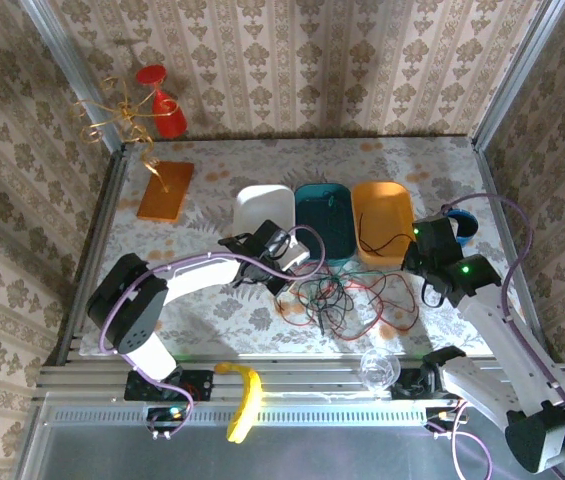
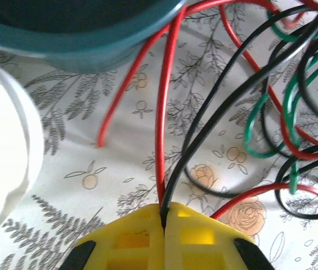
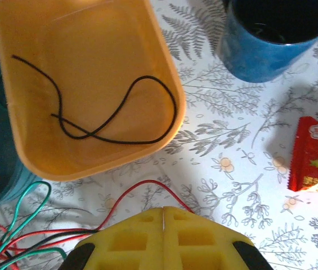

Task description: Untangle the cables

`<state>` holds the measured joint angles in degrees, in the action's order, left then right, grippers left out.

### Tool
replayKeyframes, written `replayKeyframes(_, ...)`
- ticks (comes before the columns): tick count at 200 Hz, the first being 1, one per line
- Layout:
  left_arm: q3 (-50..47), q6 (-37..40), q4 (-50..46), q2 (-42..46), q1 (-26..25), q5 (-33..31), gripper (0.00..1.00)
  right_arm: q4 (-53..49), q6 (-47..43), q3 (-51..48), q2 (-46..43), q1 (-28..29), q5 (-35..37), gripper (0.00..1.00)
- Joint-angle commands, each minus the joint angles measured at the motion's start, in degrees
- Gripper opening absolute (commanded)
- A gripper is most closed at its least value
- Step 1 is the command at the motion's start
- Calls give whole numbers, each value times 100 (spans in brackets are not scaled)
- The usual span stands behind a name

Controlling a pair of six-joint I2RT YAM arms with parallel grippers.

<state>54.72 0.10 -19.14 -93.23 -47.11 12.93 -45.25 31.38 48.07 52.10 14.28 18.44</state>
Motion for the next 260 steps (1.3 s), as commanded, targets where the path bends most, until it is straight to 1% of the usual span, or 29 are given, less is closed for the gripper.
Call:
replayKeyframes(1, -121, 178, -275, 282, 145, -172, 0, 17, 26, -17, -103, -142, -64, 0)
replayKeyframes(11, -119, 235, -245, 359, 144, -57, 0, 323, -168, -101, -87, -137, -631, 0)
replayKeyframes(27, -35, 336, -154, 465, 102, 250, 0, 878, -402, -290, -47, -124, -1930, 0)
replayKeyframes(33, 20, 365, -128, 481, 66, 322, 11, 1087, -431, -338, -13, -96, -2341, 0)
replayKeyframes(42, 162, 429, -117, 475, -2, 428, 36, 1282, -413, -389, 53, 6, -2692, 0)
replayKeyframes(49, 269, 478, -116, 447, -61, 472, 54, 1363, -426, -395, 107, 91, -2812, 0)
replayKeyframes(53, 362, 504, -113, 416, -103, 462, 61, 1362, -430, -380, 164, 171, -2804, 0)
replayKeyframes(59, 482, 546, -109, 360, -166, 441, 66, 1339, -435, -355, 217, 254, -2722, 0)
replayKeyframes(69, 693, 636, -137, 225, -276, 426, 69, 1309, -447, -313, 297, 345, -2600, 0)
replayKeyframes(109, 1464, 986, -185, -600, -657, 258, 69, 1245, -369, -192, 312, 358, -2392, 0)
replayKeyframes(122, 1709, 1109, -320, -874, -762, 217, 71, 1150, -383, -113, 302, 359, -2273, 0)
replayKeyframes(156, 1990, 1095, -523, -1319, -917, -602, 72, 1028, -434, -44, 202, 329, -2156, 0)
replayKeyframes(167, 1945, 1074, -530, -1314, -918, -651, 71, 1019, -429, -78, 146, 311, -2169, 0)
replayKeyframes(175, 1880, 1056, -505, -1295, -914, -650, 67, 1003, -413, -104, 103, 296, -2160, 0)
replayKeyframes(180, 1832, 1039, -474, -1279, -916, -649, 62, 1016, -404, -126, 79, 285, -2161, 0)
replayKeyframes(193, 1739, 1014, -436, -1277, -921, -617, 45, 1003, -388, -158, 30, 270, -2145, 0)
replayKeyframes(206, 1661, 999, -398, -1281, -911, -616, 36, 985, -371, -167, -6, 249, -2136, 0)
replayKeyframes(216, 1631, 984, -398, -1292, -907, -654, 32, 967, -376, -154, -30, 224, -2140, 0)
replayKeyframes(222, 1614, 983, -399, -1303, -905, -688, 27, 951, -378, -149, -45, 211, -2126, 0)
replayKeyframes(227, 1604, 989, -406, -1297, -911, -715, 21, 941, -378, -144, -58, 207, -2124, 0)
replayKeyframes(246, 1569, 988, -416, -1238, -906, -799, 0, 913, -391, -123, -111, 156, -2099, 0)
replayKeyframes(260, 1527, 979, -420, -1151, -887, -818, 0, 880, -404, -105, -138, 118, -2091, 0)
